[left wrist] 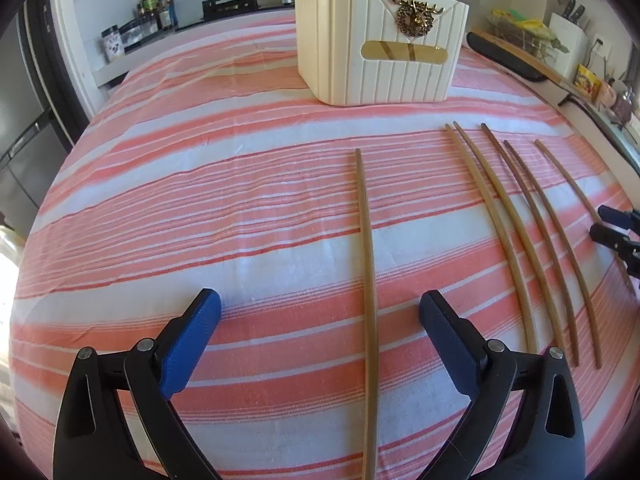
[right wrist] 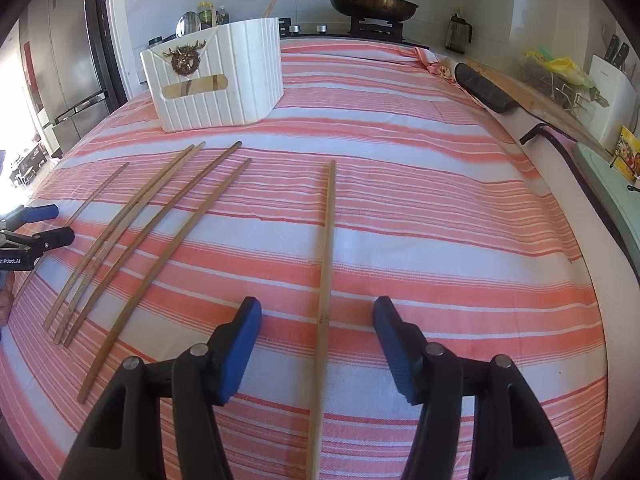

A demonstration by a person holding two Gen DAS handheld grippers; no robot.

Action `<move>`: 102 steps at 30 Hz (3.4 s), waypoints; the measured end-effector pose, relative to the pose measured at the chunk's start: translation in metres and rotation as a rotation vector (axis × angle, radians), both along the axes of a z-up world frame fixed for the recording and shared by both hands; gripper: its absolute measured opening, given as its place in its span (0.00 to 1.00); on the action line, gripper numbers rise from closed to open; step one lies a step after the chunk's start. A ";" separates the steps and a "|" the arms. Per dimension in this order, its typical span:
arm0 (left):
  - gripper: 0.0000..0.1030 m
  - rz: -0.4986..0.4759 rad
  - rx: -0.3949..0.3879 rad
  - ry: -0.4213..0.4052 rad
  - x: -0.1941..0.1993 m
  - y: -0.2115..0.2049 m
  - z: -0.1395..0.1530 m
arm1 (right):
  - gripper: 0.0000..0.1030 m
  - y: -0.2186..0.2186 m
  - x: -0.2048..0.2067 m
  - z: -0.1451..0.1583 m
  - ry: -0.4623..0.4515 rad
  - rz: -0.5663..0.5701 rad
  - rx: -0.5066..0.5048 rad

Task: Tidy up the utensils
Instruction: 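Position the left tool and right tool each over a separate chopstick, then close the left tool on a chopstick while the right tool closes on another, then carry both chopsticks into the cream caddy and open both tools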

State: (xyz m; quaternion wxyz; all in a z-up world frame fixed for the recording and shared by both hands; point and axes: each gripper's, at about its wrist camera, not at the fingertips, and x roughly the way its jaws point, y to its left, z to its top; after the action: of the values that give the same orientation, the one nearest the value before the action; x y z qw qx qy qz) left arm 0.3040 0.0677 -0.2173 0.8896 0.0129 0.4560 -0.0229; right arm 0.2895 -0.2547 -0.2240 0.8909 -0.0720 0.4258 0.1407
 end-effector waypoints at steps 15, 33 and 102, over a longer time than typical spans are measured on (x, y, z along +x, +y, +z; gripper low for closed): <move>0.98 -0.001 0.001 -0.002 -0.001 0.000 0.000 | 0.58 0.000 0.000 0.001 0.000 0.000 0.001; 0.92 -0.136 -0.022 0.130 0.013 0.007 0.023 | 0.58 -0.008 0.018 0.016 0.215 0.051 -0.010; 0.03 -0.078 -0.241 -0.742 0.064 0.028 0.334 | 0.07 0.061 0.075 0.299 -0.691 0.189 0.307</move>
State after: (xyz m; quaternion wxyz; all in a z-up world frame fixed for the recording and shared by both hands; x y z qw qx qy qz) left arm 0.3678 0.0955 0.1162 0.9876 -0.0670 0.0964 -0.1040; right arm 0.3642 -0.1937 0.0754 0.9653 -0.0199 0.0663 0.2519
